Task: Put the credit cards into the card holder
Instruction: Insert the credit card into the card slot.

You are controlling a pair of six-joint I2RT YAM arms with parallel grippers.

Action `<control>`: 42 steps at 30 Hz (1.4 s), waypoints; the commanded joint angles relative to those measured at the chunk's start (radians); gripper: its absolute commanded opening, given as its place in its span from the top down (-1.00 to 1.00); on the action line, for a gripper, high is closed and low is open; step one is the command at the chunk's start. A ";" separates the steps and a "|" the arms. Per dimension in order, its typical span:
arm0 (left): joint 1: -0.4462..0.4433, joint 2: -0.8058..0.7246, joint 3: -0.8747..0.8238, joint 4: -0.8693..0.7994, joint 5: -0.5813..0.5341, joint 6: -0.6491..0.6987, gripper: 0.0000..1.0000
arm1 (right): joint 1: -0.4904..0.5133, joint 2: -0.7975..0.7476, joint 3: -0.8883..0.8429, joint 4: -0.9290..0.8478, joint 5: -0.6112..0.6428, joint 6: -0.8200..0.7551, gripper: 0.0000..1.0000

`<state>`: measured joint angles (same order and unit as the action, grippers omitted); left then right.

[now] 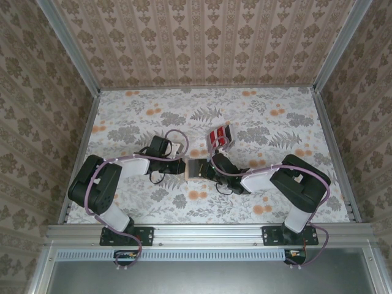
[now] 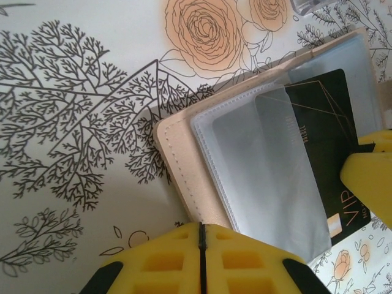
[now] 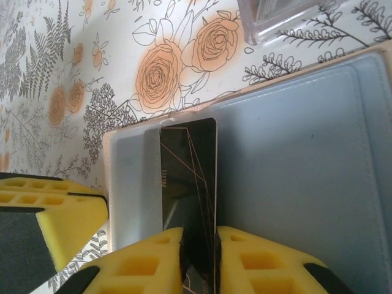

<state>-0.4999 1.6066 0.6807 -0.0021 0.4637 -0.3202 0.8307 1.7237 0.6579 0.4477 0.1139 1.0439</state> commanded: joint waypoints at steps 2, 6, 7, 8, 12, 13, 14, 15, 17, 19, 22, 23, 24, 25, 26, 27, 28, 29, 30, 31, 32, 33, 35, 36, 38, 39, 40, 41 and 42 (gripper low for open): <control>-0.009 0.005 0.022 -0.006 0.025 -0.007 0.82 | 0.007 -0.028 0.021 -0.162 0.054 -0.066 0.40; -0.009 0.008 0.029 -0.014 0.016 -0.005 0.82 | 0.005 -0.102 0.040 -0.258 0.095 -0.125 0.36; -0.009 0.008 0.029 -0.015 0.016 -0.005 0.82 | 0.005 -0.119 0.042 -0.274 0.106 -0.138 0.35; -0.009 0.007 0.028 -0.014 0.015 -0.003 0.81 | 0.004 -0.135 0.048 -0.300 0.120 -0.152 0.33; -0.009 0.008 0.032 -0.028 0.001 0.002 0.81 | -0.002 -0.188 0.066 -0.368 0.154 -0.205 0.32; -0.009 0.006 0.031 -0.027 0.002 0.002 0.81 | -0.005 -0.195 0.069 -0.374 0.155 -0.217 0.32; -0.009 0.005 0.031 -0.026 0.003 0.001 0.81 | -0.012 -0.200 0.075 -0.383 0.153 -0.228 0.32; -0.009 0.005 0.029 -0.026 0.003 0.000 0.81 | -0.019 -0.201 0.080 -0.390 0.147 -0.238 0.34; -0.010 0.003 0.031 -0.029 -0.003 0.003 0.81 | -0.036 -0.190 0.097 -0.399 0.118 -0.257 0.40; -0.009 0.006 0.032 -0.031 -0.002 0.001 0.81 | -0.055 -0.168 0.121 -0.417 0.083 -0.281 0.52; -0.009 0.007 0.031 -0.029 0.000 0.002 0.81 | -0.075 -0.127 0.160 -0.440 0.036 -0.307 0.67; -0.009 0.007 0.031 -0.030 -0.002 0.002 0.81 | -0.082 -0.114 0.173 -0.444 0.015 -0.312 0.71; -0.009 0.009 0.034 -0.030 -0.003 0.002 0.81 | -0.087 -0.096 0.188 -0.447 -0.007 -0.317 0.74; -0.009 0.013 0.037 -0.032 -0.001 0.003 0.81 | -0.091 -0.078 0.204 -0.456 -0.024 -0.322 0.77; -0.009 0.016 0.041 -0.034 0.002 0.003 0.81 | -0.092 -0.063 0.215 -0.461 -0.033 -0.327 0.79; -0.009 0.020 0.042 -0.035 0.005 0.003 0.81 | -0.092 -0.049 0.222 -0.458 -0.042 -0.327 0.81; -0.009 0.021 0.042 -0.034 0.006 0.004 0.81 | -0.091 -0.033 0.227 -0.449 -0.055 -0.328 0.81; -0.009 0.024 0.042 -0.033 0.007 0.003 0.80 | -0.092 -0.023 0.231 -0.447 -0.060 -0.324 0.81; -0.009 0.024 0.042 -0.033 0.007 0.004 0.81 | -0.092 -0.013 0.237 -0.446 -0.064 -0.324 0.81; -0.009 0.026 0.045 -0.033 0.008 0.003 0.80 | -0.091 -0.003 0.239 -0.447 -0.063 -0.324 0.81; -0.010 0.027 0.046 -0.033 0.009 0.003 0.80 | -0.094 0.004 0.239 -0.448 -0.063 -0.324 0.81; -0.010 0.028 0.045 -0.033 0.012 0.003 0.80 | -0.096 0.011 0.240 -0.445 -0.065 -0.324 0.81; -0.011 0.031 0.048 -0.032 0.013 0.004 0.80 | -0.101 0.024 0.243 -0.438 -0.079 -0.323 0.81; -0.011 0.033 0.049 -0.032 0.012 0.004 0.80 | -0.102 0.032 0.251 -0.440 -0.089 -0.325 0.81; -0.011 0.043 0.057 -0.033 0.017 0.003 0.79 | -0.103 0.047 0.261 -0.444 -0.101 -0.328 0.81; -0.013 0.048 0.060 -0.031 0.025 0.002 0.79 | -0.103 0.052 0.261 -0.438 -0.104 -0.327 0.81; -0.014 0.052 0.064 -0.027 0.031 0.002 0.79 | -0.102 0.058 0.259 -0.433 -0.107 -0.324 0.81; -0.017 0.058 0.067 -0.026 0.034 0.001 0.79 | -0.102 0.063 0.260 -0.431 -0.110 -0.322 0.81; -0.018 0.063 0.072 -0.026 0.036 0.002 0.79 | -0.102 0.068 0.262 -0.427 -0.114 -0.319 0.81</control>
<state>-0.5072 1.6501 0.7219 -0.0200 0.4698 -0.3202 0.7326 1.7634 0.8970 0.0257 0.0322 0.7322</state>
